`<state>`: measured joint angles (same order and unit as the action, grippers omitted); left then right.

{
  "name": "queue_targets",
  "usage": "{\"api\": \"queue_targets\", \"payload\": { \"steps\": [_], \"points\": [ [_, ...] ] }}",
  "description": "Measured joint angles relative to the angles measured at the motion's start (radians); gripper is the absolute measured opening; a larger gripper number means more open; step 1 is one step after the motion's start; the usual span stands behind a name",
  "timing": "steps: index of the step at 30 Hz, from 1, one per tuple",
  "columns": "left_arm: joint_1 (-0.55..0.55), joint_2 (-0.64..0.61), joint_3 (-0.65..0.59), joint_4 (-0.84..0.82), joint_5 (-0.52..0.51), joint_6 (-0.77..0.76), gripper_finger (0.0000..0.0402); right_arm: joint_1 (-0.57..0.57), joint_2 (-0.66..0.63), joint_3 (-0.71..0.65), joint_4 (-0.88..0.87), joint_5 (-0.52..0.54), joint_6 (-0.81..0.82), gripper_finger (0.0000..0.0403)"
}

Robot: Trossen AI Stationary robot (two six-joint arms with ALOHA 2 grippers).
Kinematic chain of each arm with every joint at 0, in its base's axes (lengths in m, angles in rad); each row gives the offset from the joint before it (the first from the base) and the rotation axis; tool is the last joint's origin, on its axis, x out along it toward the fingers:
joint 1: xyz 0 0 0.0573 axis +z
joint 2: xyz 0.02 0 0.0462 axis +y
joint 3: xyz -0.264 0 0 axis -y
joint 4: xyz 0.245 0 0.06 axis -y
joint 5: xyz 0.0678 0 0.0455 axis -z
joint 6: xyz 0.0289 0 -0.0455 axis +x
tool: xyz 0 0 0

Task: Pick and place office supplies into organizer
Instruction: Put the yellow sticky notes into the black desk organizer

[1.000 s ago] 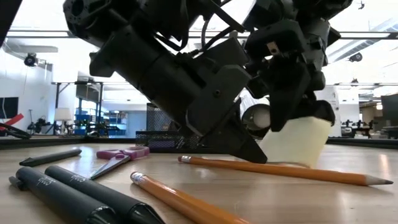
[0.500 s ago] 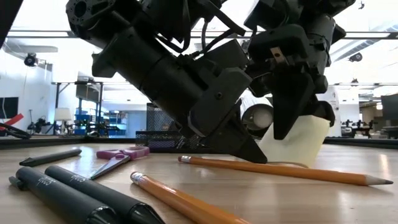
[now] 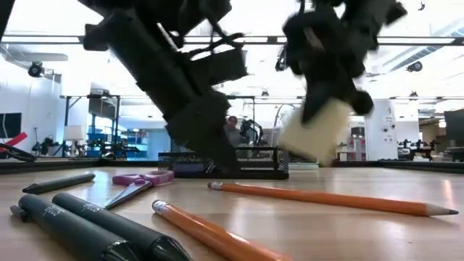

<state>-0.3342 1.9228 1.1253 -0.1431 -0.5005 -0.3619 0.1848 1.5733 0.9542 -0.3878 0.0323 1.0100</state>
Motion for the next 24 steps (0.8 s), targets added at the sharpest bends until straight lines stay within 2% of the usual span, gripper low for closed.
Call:
{"api": "queue_targets", "payload": {
  "steps": [3,6,10,13,19,24],
  "points": [
    [-0.012,-0.075,-0.059,-0.016,-0.031,-0.100,0.0006,-0.019,-0.085,0.023,-0.092,0.164,0.126,0.0008],
    [-0.041,-0.174,-0.134,-0.041,-0.132,-0.190,0.0006,-0.068,-0.135,0.015,-0.105,0.230,0.265,0.0008],
    [-0.084,-0.312,-0.229,-0.040,-0.274,-0.207,0.0006,-0.141,-0.128,0.008,-0.029,0.218,0.288,0.0008],
    [-0.095,-0.410,-0.296,-0.037,-0.325,-0.204,0.0006,-0.187,-0.076,0.007,0.062,0.160,0.266,0.0008],
    [-0.086,-0.532,-0.392,-0.027,-0.365,-0.200,0.0006,-0.228,0.054,0.038,0.129,0.140,0.259,0.0008],
    [-0.077,-0.598,-0.449,-0.021,-0.372,-0.189,0.0006,-0.246,0.156,0.116,0.141,0.099,0.261,0.0012]
  ]
}}
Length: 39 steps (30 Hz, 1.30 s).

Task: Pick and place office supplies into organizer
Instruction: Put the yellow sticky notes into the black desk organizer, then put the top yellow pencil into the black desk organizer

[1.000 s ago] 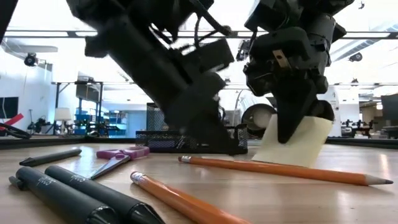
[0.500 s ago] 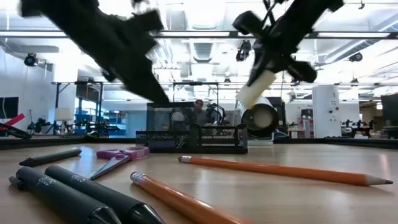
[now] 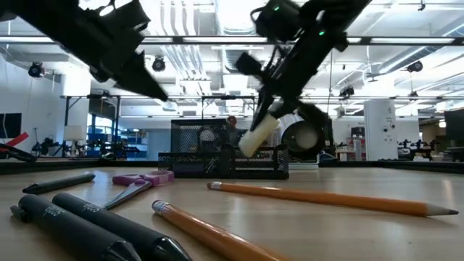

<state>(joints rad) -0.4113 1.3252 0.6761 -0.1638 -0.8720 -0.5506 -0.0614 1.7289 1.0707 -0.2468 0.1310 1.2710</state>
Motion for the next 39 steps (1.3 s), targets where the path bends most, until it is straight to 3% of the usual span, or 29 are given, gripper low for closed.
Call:
{"api": "queue_targets", "payload": {
  "steps": [4,9,14,20,24,30,34,39],
  "points": [
    [0.011,-0.029,-0.034,0.001,0.000,0.042,0.0006,0.001,0.068,0.067,-0.019,0.003,-0.006,0.0034],
    [0.019,-0.055,-0.057,-0.025,-0.001,0.045,0.0006,0.001,0.130,0.141,-0.129,-0.006,0.030,0.0094],
    [0.024,-0.063,-0.062,-0.024,-0.001,0.089,0.0006,0.002,0.133,0.226,-0.418,-0.002,0.060,0.0159],
    [0.041,-0.085,-0.079,-0.014,0.007,0.085,0.0006,0.034,0.091,0.353,-0.676,0.007,-0.174,0.0198],
    [0.050,-0.088,-0.095,-0.006,0.092,0.082,0.0006,0.162,0.055,0.372,-0.681,-0.061,-0.396,0.0203],
    [0.045,-0.091,-0.098,0.000,0.179,-0.019,0.0006,0.443,0.021,0.373,-0.621,-0.048,-0.527,0.0203],
    [0.043,-0.085,-0.099,0.065,0.262,-0.014,0.0006,0.635,0.102,0.343,-0.616,0.012,-0.411,0.0203],
    [0.041,-0.029,-0.089,0.341,0.553,0.192,0.0006,0.752,0.202,0.347,-0.576,0.064,-0.181,0.0189]
  ]
}}
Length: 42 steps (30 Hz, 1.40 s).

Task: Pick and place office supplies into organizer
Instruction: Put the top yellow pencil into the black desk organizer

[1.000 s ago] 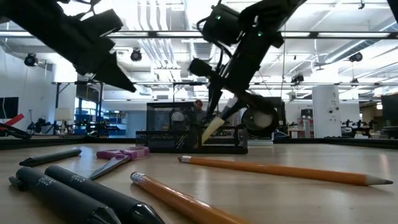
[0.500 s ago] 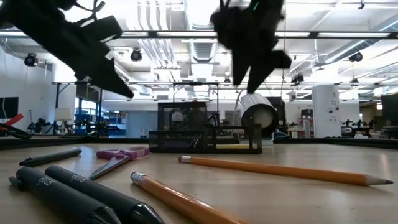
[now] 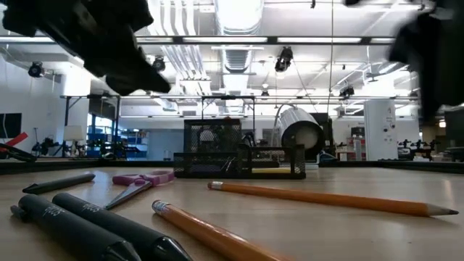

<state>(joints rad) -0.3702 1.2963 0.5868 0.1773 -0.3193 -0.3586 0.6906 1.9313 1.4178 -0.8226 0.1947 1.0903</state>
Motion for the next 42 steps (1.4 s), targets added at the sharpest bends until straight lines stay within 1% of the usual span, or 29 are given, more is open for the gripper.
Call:
{"api": "queue_targets", "payload": {
  "steps": [2,4,7,10,14,18,19,21,23,25,28,31,35,38,40,41,42],
  "points": [
    [0.007,0.041,0.021,0.014,0.028,0.009,0.0006,0.036,0.049,0.009,0.009,0.005,0.012,0.0173],
    [0.014,0.091,0.043,0.022,0.056,0.060,0.0006,0.059,0.084,0.037,0.003,0.006,-0.013,0.0156],
    [0.012,0.172,0.094,0.035,0.176,0.233,0.0006,0.066,0.122,0.080,0.002,0.016,-0.040,0.0135],
    [0.007,0.247,0.153,0.014,0.214,0.391,0.0017,0.064,0.151,0.106,-0.012,0.031,-0.031,0.0133],
    [0.017,0.339,0.222,-0.014,0.234,0.517,0.0061,0.068,0.153,0.119,-0.035,0.044,0.011,0.0157],
    [0.028,0.385,0.264,-0.010,0.237,0.579,0.0118,0.065,0.149,0.116,-0.086,0.042,0.063,0.0197],
    [0.036,0.397,0.274,-0.001,0.251,0.579,0.0130,0.065,0.147,0.116,-0.100,0.043,0.085,0.0206],
    [0.062,0.402,0.277,-0.024,0.322,0.579,0.0147,0.065,0.143,0.116,-0.081,0.034,0.122,0.0223],
    [0.091,0.421,0.289,-0.032,0.376,0.577,0.0153,0.065,0.144,0.116,-0.058,0.026,0.132,0.0234],
    [0.114,0.424,0.287,-0.078,0.400,0.583,0.0153,0.059,0.144,0.116,-0.011,0.023,0.138,0.0239],
    [0.146,0.428,0.295,-0.059,0.444,0.585,0.0146,0.056,0.144,0.116,-0.005,0.038,0.187,0.0232],
    [0.162,0.424,0.298,-0.067,0.472,0.585,0.0137,0.058,0.138,0.107,-0.013,0.083,0.288,0.0207],
    [0.174,0.425,0.298,-0.066,0.495,0.585,0.0129,0.060,0.114,0.092,-0.011,0.108,0.503,0.0139],
    [0.175,0.425,0.297,-0.075,0.498,0.582,0.0127,0.071,0.114,0.084,-0.009,0.091,0.674,0.0076],
    [0.175,0.425,0.300,-0.081,0.504,0.582,0.0127,0.079,0.113,0.081,0.003,0.072,0.755,0.0038],
    [0.176,0.424,0.300,-0.082,0.511,0.582,0.0127,0.084,0.113,0.078,0.011,0.062,0.779,0.0023],
    [0.178,0.424,0.301,-0.082,0.519,0.582,0.0127,0.085,0.113,0.073,0.010,0.040,0.802,0.0016]
  ]
}}
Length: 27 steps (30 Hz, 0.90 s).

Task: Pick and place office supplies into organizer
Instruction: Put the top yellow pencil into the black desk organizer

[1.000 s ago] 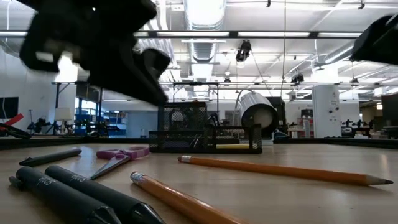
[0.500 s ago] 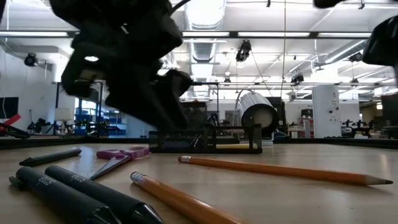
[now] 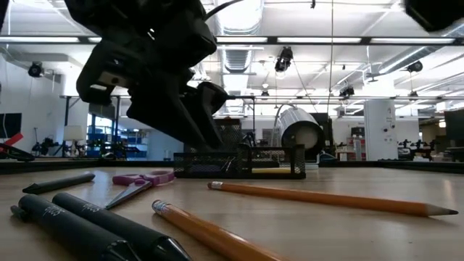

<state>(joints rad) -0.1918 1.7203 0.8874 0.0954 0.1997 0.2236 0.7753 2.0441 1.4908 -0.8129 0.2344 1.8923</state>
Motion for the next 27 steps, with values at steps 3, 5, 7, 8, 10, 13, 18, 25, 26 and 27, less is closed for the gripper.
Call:
{"api": "queue_targets", "payload": {
  "steps": [3,5,7,8,10,13,18,25,26,27],
  "points": [
    [0.011,0.000,0.000,0.000,0.025,-0.007,0.0127,-0.003,0.000,-0.036,0.044,-0.077,0.074,0.0012],
    [0.019,0.000,0.000,0.000,0.037,-0.007,0.0127,-0.010,-0.008,-0.059,0.083,-0.118,0.147,0.0011],
    [0.024,0.000,0.000,0.000,0.042,-0.004,0.0127,-0.012,-0.022,-0.077,0.126,-0.124,0.216,0.0011],
    [0.025,0.000,0.000,0.000,0.043,0.000,0.0127,-0.014,-0.029,-0.088,0.143,-0.125,0.250,0.0011],
    [0.028,0.005,0.000,0.004,0.045,0.011,0.0127,-0.017,-0.046,-0.106,0.147,-0.112,0.311,0.0011],
    [0.030,0.007,0.000,0.000,0.045,0.018,0.0127,-0.023,-0.073,-0.134,0.131,-0.060,0.373,0.0011],
    [0.031,0.011,0.000,-0.002,0.045,0.018,0.0127,-0.050,-0.095,-0.184,0.133,-0.049,0.388,0.0011],
    [0.031,0.011,-0.001,0.001,0.046,0.018,0.0127,-0.094,-0.101,-0.192,0.133,-0.051,0.380,0.0011],
    [0.031,0.011,0.000,0.000,0.047,0.017,0.0127,-0.098,-0.101,-0.192,0.133,-0.051,0.379,0.0011],
    [0.031,0.011,0.000,0.000,0.048,0.017,0.0127,-0.099,-0.103,-0.192,0.133,-0.050,0.378,0.0011]
  ]
}}
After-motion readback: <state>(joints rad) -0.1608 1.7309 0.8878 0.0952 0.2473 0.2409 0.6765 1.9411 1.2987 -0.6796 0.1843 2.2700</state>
